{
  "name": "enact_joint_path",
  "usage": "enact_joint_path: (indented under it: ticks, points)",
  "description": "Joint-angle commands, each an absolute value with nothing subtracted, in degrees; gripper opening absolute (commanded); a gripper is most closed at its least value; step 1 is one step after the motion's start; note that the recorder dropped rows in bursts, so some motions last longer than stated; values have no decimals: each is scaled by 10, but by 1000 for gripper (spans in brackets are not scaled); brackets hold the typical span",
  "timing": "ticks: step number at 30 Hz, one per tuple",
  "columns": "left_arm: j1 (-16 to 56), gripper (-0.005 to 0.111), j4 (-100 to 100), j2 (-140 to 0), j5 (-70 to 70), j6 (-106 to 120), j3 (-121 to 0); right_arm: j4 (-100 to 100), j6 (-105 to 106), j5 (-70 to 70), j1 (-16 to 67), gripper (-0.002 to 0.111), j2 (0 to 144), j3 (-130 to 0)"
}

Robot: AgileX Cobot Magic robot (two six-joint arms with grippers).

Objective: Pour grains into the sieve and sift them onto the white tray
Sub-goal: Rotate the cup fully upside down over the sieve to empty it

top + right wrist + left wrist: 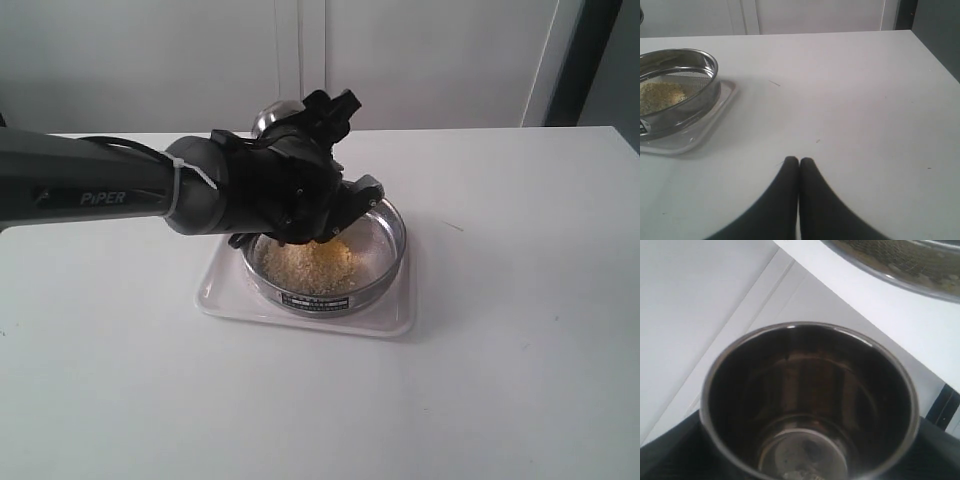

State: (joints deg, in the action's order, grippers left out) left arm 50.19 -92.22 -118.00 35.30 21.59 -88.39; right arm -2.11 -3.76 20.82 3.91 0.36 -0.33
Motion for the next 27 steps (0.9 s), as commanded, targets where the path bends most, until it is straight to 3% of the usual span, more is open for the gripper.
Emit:
enact_joint_path:
  ticks: [1,23,27]
  points:
    - [507,0,-965,-1174,362,229,-887,-17,-37,201,40,0,0,0]
    - [514,0,-999,-1174,410,191,-887,-17,-37,201,40,0,0,0]
    - [514,0,-944,-1176,403,268,-886,-17,-37,201,40,0,0,0]
